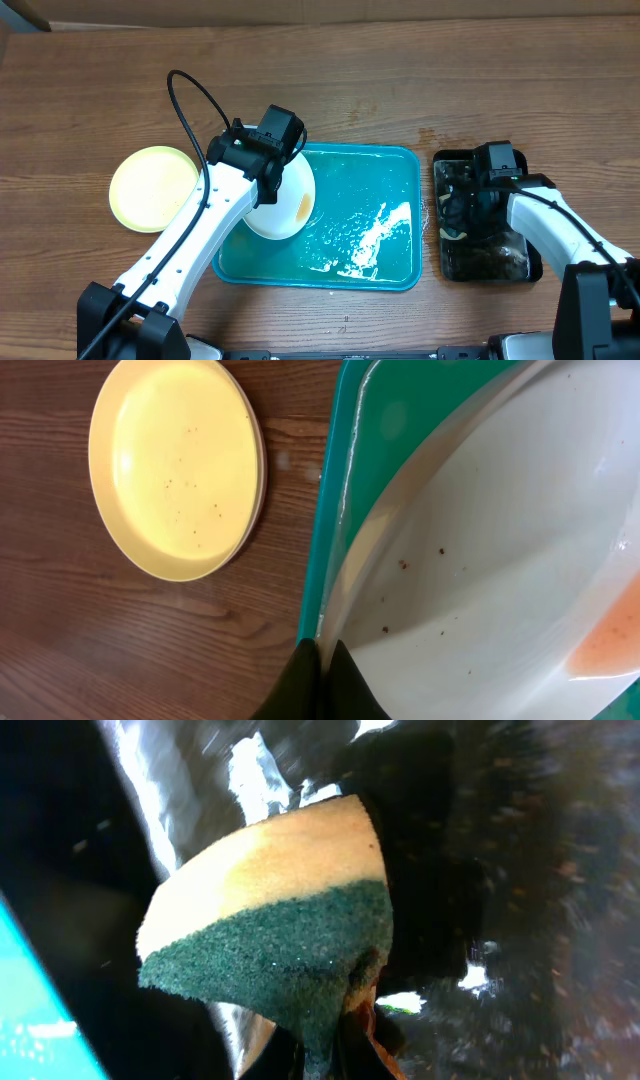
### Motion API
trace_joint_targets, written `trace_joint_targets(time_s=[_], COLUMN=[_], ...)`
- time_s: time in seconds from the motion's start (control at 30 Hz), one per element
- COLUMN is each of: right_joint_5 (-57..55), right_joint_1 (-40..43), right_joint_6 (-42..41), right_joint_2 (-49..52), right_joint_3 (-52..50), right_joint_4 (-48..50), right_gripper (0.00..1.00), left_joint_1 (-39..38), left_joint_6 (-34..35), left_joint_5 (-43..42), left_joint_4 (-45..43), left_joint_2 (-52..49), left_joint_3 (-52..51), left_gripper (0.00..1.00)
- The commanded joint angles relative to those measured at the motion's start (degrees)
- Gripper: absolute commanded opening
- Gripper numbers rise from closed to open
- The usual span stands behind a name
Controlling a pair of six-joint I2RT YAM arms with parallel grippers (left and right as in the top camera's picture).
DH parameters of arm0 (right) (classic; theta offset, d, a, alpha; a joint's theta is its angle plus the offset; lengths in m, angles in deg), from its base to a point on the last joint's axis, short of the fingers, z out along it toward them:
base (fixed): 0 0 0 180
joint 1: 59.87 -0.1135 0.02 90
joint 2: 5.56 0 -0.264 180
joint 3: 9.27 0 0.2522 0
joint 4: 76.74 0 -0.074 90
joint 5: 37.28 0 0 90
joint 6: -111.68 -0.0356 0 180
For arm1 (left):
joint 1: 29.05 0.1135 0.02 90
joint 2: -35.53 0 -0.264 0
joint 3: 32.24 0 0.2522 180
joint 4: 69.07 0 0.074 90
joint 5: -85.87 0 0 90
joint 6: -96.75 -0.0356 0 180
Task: Clean dirty plates on tray and stack at the side
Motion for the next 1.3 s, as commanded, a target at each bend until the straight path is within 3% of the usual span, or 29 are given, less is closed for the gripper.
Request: trace_joint_targets(time_s=[0.0,0.2,0.5,0.87,1.17,1.27], right_joint_5=[1.53,1.11,-5.9,-6.64,-6.86,-6.84], right_joint_1=[-2.03,-2.05,-1.2,-1.2,-1.03,-0.26], right_joint_6=[3.32,3.15,0.17,0.15,0.13,-0.09], right_joint_2=[0.17,0.15,0.15,-0.59,-5.27,-7.65], right_joint_3=[1.36,1.55,10.23,20.5,20.85,20.87], right_joint_4=[-0.24,0.44,-7.04,-17.97,-18.91,-18.73], right_gripper=[0.04,0.21,0.29,0.29,0.29,0.29], left_joint_1=[0.31,0.31,0.31,0.31,-2.27,-4.13], left_joint_6=[1.29,1.25,1.29,1.6,1.51,-1.53], left_joint_5=[1.01,1.01,0.96,3.34,20.63,22.67], left_joint_4=[-0.26,-0.15,-0.07,0.31,-1.64,-3.41], left_joint_2=[1.05,1.05,1.05,3.15,9.01,8.5], left_joint_3=[0.57,0.57,0.57,2.56,5.64,5.31], left_gripper=[0.04,0.04,0.04,0.04,0.04,0.04])
